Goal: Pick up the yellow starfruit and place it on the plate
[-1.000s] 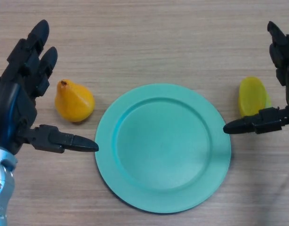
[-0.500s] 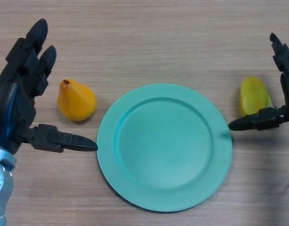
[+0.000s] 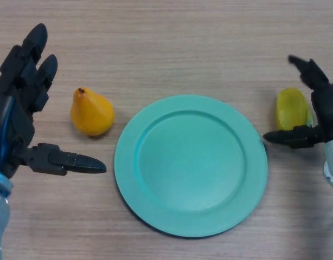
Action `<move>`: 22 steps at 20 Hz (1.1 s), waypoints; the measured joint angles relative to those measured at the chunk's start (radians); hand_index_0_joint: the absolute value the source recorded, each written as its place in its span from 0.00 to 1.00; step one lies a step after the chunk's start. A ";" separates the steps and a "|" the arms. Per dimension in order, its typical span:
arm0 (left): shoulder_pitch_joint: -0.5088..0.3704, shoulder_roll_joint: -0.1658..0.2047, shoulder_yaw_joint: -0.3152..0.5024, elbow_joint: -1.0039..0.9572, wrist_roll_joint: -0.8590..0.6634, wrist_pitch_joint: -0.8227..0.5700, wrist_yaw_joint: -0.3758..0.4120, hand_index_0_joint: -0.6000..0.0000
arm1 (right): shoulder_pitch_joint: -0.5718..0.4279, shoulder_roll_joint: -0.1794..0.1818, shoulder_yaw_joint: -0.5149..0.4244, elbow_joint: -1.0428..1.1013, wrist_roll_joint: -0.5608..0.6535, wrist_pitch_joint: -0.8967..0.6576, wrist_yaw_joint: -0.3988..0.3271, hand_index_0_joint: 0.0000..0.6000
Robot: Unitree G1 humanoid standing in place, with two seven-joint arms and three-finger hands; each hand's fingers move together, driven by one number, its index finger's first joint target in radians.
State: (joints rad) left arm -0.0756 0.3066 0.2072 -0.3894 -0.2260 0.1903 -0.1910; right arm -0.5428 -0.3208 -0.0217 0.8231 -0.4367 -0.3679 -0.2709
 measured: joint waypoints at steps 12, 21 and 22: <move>0.010 0.001 0.012 0.000 0.002 0.001 0.000 1.00 | 0.071 0.003 -0.001 -0.297 0.052 0.153 0.102 1.00; 0.005 0.001 0.010 0.004 0.000 0.002 0.000 1.00 | 0.250 0.136 0.170 -0.813 0.082 0.373 0.234 1.00; 0.005 0.001 0.011 0.004 0.000 0.002 0.000 1.00 | 0.269 0.136 0.206 -0.850 0.082 0.387 0.234 1.00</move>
State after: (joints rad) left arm -0.0706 0.3078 0.2179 -0.3858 -0.2255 0.1921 -0.1908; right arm -0.2741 -0.1851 0.1845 -0.0271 -0.3544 0.0196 -0.0371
